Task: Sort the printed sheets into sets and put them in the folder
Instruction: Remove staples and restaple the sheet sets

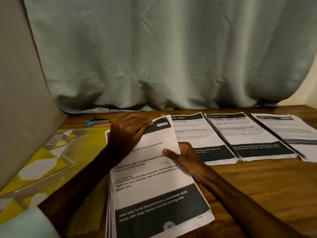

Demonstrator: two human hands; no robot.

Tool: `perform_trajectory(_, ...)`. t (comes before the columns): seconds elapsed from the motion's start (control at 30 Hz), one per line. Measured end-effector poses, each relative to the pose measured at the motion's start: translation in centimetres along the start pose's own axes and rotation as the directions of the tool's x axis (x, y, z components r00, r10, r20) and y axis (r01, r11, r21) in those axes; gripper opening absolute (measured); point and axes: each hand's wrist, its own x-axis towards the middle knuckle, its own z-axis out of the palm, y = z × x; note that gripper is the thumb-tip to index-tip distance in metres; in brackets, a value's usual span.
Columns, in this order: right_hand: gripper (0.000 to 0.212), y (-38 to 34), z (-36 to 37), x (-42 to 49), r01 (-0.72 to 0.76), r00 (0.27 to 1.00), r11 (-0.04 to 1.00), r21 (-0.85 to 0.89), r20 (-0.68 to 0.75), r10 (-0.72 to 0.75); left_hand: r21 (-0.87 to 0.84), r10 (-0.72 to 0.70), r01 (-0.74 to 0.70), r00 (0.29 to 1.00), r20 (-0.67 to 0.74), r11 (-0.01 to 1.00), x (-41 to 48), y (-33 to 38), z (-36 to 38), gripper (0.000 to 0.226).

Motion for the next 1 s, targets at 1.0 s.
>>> perform_trajectory(1.0,0.017,-0.4,0.1,-0.3,0.095,0.995,0.995,0.008,0.009,-0.095,-0.323,-0.215,0.296,0.94,0.264,0.899,0.1,2.4,-2.1,0.022)
